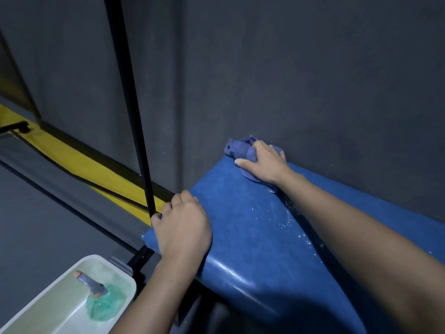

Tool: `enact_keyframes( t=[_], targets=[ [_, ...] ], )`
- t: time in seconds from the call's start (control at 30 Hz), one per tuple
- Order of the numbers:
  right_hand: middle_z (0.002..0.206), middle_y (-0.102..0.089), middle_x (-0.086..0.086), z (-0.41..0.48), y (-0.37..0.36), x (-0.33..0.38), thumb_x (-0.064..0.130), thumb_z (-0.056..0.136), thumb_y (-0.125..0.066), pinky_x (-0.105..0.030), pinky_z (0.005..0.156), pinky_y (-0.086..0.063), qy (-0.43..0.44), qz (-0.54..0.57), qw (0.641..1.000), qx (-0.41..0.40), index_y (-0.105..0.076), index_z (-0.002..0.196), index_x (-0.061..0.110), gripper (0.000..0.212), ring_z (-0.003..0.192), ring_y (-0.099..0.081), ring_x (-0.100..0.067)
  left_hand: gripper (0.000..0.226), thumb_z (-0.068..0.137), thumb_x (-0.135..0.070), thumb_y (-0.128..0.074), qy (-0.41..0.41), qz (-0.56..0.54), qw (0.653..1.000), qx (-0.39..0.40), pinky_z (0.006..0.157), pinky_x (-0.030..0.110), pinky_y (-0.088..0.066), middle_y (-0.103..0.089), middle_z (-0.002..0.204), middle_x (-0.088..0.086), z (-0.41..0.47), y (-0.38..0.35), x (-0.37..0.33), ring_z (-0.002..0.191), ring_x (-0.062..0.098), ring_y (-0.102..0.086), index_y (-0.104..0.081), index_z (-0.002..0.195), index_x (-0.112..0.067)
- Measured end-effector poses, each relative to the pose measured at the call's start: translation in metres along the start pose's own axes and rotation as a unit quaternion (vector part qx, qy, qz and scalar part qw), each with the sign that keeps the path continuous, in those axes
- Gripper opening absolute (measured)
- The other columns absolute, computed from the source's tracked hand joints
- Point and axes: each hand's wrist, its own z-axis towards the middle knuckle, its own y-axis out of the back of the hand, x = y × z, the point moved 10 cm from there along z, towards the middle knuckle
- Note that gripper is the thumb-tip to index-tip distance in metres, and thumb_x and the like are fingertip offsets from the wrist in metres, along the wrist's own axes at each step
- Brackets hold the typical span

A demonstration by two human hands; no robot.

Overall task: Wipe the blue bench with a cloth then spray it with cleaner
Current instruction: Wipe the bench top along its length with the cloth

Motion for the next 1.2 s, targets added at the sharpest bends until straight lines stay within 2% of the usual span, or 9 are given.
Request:
enact_keyframes(
  t=[0.1,0.27,0.47,0.63,0.8,0.9,1.03,1.13,1.2],
  targets=[
    [0.15,-0.033,-0.005,0.01,-0.015,0.003,0.042,0.088,-0.043,-0.058,0.107,-0.023,-0.006,-0.008,0.999,0.031,-0.036,0.134,0.037,0.047,0.134,-0.034,-0.037,0.035,0.101,-0.024,-0.019,0.008,0.004,1.0,-0.009,0.095,0.042,-0.034,-0.056,0.124,0.007,0.0,0.0,0.0,0.115,0.03,-0.049,-0.049,0.115,-0.012],
    [0.127,-0.055,0.003,-0.024,-0.014,0.031,0.016,0.084,-0.04,-0.055,0.105,-0.025,0.061,0.012,0.997,0.034,-0.051,0.12,0.029,0.04,0.123,-0.04,-0.035,0.03,0.1,-0.019,-0.024,0.017,0.009,1.0,-0.007,0.094,0.042,-0.034,-0.056,0.125,0.009,0.001,0.0,0.0,0.116,0.032,-0.049,-0.049,0.113,-0.01],
    [0.149,-0.038,0.007,-0.093,-0.018,0.054,0.064,0.082,-0.037,-0.058,0.113,-0.013,0.135,-0.012,0.988,0.069,-0.048,0.128,0.038,0.054,0.142,-0.022,-0.032,0.033,0.1,-0.02,-0.026,0.008,-0.038,0.999,-0.036,0.106,0.046,-0.03,-0.056,0.129,0.01,0.001,0.006,-0.001,0.122,0.031,-0.048,-0.052,0.116,-0.009],
    [0.152,-0.033,0.009,-0.129,-0.014,0.054,0.055,0.087,-0.031,-0.053,0.116,-0.01,0.136,-0.012,0.989,0.049,-0.052,0.125,0.035,0.048,0.146,-0.016,-0.028,0.041,0.098,-0.011,-0.033,-0.092,-0.13,0.98,-0.121,0.121,0.041,-0.008,-0.039,0.151,0.006,-0.026,0.028,-0.032,0.144,0.021,-0.027,-0.043,0.138,-0.009],
    [0.144,-0.045,0.004,-0.155,0.0,0.01,0.054,0.077,-0.017,-0.054,0.111,-0.024,0.087,-0.026,0.996,-0.011,-0.058,0.113,0.028,0.06,0.141,-0.031,-0.028,0.054,0.1,-0.014,-0.023,-0.189,-0.004,0.982,0.002,0.121,0.036,0.003,-0.004,0.162,-0.001,-0.05,-0.01,-0.072,0.15,0.017,0.001,-0.008,0.152,-0.017],
    [0.13,-0.058,-0.006,-0.174,0.022,-0.047,0.043,0.082,-0.03,-0.054,0.095,-0.043,0.004,-0.051,0.995,-0.088,-0.063,0.099,0.019,0.045,0.124,-0.051,-0.033,0.055,0.097,-0.008,-0.024,-0.188,0.035,0.982,0.013,0.121,0.039,0.001,-0.009,0.162,-0.002,-0.048,-0.013,-0.069,0.15,0.019,0.0,-0.014,0.15,-0.017],
    [0.118,-0.061,-0.008,-0.195,0.051,-0.085,0.017,0.089,-0.054,-0.049,0.088,-0.043,-0.085,-0.027,0.986,-0.14,-0.062,0.096,0.011,0.012,0.113,-0.055,-0.035,0.056,0.095,-0.005,-0.026,-0.186,0.041,0.982,0.016,0.12,0.043,0.0,-0.011,0.161,0.0,-0.052,-0.012,-0.072,0.15,0.021,-0.001,-0.017,0.149,-0.016],
    [0.112,-0.064,-0.011,-0.2,0.054,-0.045,0.018,0.088,-0.049,-0.048,0.089,-0.044,-0.05,0.029,0.982,-0.181,-0.064,0.097,0.012,0.018,0.108,-0.059,-0.036,0.053,0.095,-0.005,-0.026,-0.177,0.028,0.984,0.01,0.121,0.042,-0.002,-0.015,0.161,0.0,-0.051,-0.011,-0.071,0.15,0.02,-0.004,-0.021,0.147,-0.016],
    [0.116,-0.067,-0.011,-0.197,0.039,0.0,0.028,0.083,-0.041,-0.054,0.092,-0.046,-0.005,-0.014,0.983,-0.182,-0.067,0.097,0.02,0.03,0.109,-0.063,-0.035,0.051,0.096,-0.009,-0.027,-0.174,0.022,0.984,0.009,0.12,0.041,-0.004,-0.019,0.16,0.0,-0.05,-0.011,-0.07,0.15,0.019,-0.007,-0.022,0.146,-0.016]
  ],
)
